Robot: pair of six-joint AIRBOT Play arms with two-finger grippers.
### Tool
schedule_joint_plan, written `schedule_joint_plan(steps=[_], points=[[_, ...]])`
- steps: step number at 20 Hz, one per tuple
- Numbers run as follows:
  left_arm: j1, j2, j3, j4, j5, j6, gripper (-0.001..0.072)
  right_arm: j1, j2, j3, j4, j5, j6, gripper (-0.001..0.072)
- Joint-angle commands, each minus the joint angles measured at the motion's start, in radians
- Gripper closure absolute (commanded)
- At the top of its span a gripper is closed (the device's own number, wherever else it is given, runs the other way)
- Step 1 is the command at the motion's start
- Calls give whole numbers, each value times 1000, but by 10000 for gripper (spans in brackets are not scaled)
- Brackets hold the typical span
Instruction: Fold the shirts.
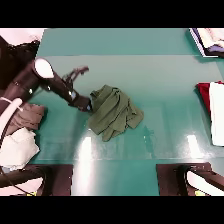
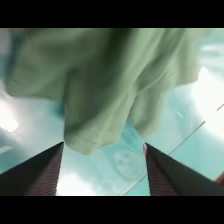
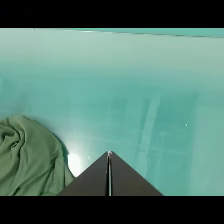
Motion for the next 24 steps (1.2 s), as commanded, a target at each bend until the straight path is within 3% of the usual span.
schedule_joint_plan(steps=[1,4,7,10,11,14,18,19,21,22,24], points=[[4,24,-264,-134,176,92,117,1,-3,-1,1,1,0,689],[4,24,-335,-144,269,90,117,1,-3,-1,0,2,0,689],[4,24,-339,-169,280,90,121,1,-3,-1,1,2,0,689],[4,24,-339,-213,278,105,589,1,-3,-1,3,17,0,689],[4,24,-335,-217,268,120,683,1,-3,-1,3,24,0,689],[26,46,-233,-148,140,83,685,1,4,-61,60,32,-1,688],[82,198,10,32,20,32,684,1,18,-346,269,38,-47,684],[92,235,63,76,5,30,684,1,18,-430,307,35,-74,660],[93,312,137,149,0,27,684,10,16,-617,344,-3,-94,248],[93,336,155,149,0,26,684,24,16,-705,344,-43,-101,210],[93,364,164,149,-15,25,684,63,16,-882,345,-176,-111,210]])
